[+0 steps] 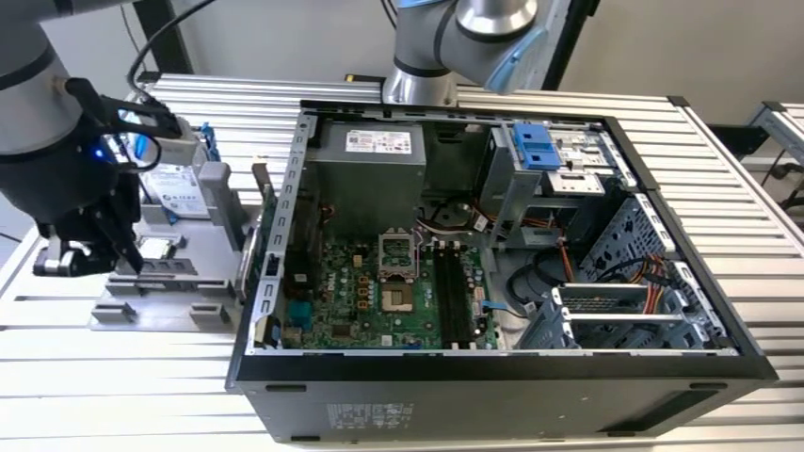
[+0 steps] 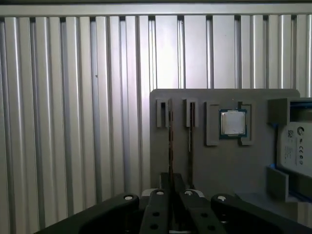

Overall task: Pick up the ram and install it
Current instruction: 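Pick up the ram and move it above insertion slot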

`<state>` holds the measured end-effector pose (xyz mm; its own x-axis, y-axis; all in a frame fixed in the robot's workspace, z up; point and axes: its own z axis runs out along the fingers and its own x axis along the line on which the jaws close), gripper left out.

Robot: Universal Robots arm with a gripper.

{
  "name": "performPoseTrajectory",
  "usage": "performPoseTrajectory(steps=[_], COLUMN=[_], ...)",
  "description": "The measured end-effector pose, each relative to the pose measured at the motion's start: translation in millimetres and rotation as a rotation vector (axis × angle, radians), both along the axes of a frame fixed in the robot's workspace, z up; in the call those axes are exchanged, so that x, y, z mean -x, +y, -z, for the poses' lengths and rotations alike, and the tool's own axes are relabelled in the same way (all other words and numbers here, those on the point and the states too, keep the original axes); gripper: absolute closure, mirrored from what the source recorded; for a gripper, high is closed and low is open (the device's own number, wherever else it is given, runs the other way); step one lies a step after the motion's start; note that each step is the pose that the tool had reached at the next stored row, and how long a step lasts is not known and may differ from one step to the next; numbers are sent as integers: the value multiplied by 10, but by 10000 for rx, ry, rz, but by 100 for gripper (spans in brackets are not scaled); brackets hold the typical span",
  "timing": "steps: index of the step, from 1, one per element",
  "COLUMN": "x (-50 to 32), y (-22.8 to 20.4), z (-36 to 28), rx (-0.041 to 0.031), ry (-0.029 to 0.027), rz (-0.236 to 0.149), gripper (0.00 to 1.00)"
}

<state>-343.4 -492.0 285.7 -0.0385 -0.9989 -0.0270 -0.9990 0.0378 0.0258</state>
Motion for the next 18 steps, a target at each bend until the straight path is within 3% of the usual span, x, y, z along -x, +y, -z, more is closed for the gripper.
performPoseTrajectory(steps=[4, 8, 18], x=[0, 0, 1], y=[0, 0, 0], z=[-160, -258, -652], rx=[0, -2, -1], ry=[-9, -79, -81], rz=[0, 0, 1], gripper=[100, 100, 100])
